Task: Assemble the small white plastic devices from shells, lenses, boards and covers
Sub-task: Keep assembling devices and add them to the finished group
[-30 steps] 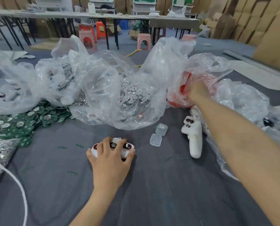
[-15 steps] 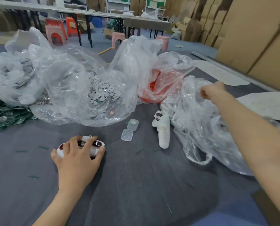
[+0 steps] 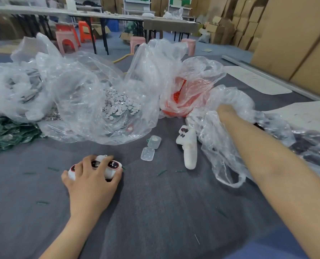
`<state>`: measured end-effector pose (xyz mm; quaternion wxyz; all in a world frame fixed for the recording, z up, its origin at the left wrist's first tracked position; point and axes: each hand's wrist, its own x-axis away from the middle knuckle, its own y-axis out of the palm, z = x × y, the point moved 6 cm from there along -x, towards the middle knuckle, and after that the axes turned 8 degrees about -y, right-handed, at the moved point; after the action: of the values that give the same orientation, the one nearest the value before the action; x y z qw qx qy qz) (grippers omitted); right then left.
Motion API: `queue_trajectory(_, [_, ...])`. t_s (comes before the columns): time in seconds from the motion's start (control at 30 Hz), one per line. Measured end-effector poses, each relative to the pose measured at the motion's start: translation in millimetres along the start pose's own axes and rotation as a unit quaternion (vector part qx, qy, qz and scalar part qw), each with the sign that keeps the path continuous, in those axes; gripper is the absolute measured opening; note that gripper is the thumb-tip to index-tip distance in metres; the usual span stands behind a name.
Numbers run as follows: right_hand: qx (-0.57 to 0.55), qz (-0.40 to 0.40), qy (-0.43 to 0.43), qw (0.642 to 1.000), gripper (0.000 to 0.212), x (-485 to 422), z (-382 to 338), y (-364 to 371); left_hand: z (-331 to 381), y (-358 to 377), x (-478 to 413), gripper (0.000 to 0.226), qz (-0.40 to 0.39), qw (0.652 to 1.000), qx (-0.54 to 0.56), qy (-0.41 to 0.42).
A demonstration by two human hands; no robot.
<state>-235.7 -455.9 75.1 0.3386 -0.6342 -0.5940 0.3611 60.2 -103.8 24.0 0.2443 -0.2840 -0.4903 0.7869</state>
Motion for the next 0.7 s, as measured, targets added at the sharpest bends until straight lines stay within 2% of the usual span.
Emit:
queue_trajectory(0.1, [0.052,0.009,0.012,0.999,0.041,3,10,0,0,0,0,0.032,0.003,1.0,0.0,0.002])
queue_trajectory(0.23, [0.005,0.054,0.028,0.998,0.037,20,8,-2,0,3,-1,0.032,0.004,1.0,-0.002,0.006])
queue_trajectory(0.3, [0.017,0.074,0.024,0.997,0.036,24,6,-8,-1,3,-1,0.033,0.004,1.0,-0.005,0.006])
queue_trajectory(0.43, [0.002,0.053,0.054,0.997,0.037,27,8,-4,-2,3,-1,0.033,0.005,1.0,-0.002,0.009])
queue_trajectory(0.5, [0.067,0.037,0.019,0.997,0.038,25,4,-2,-1,4,0,0.034,0.005,1.0,-0.002,0.008])
queue_trajectory(0.63, [0.108,0.016,0.022,0.994,0.037,25,6,0,-1,1,1,0.043,0.001,1.0,-0.001,0.008])
queue_trajectory(0.7, [0.132,0.002,-0.003,0.991,0.037,30,2,2,0,0,1,0.048,-0.005,1.0,-0.002,0.007])
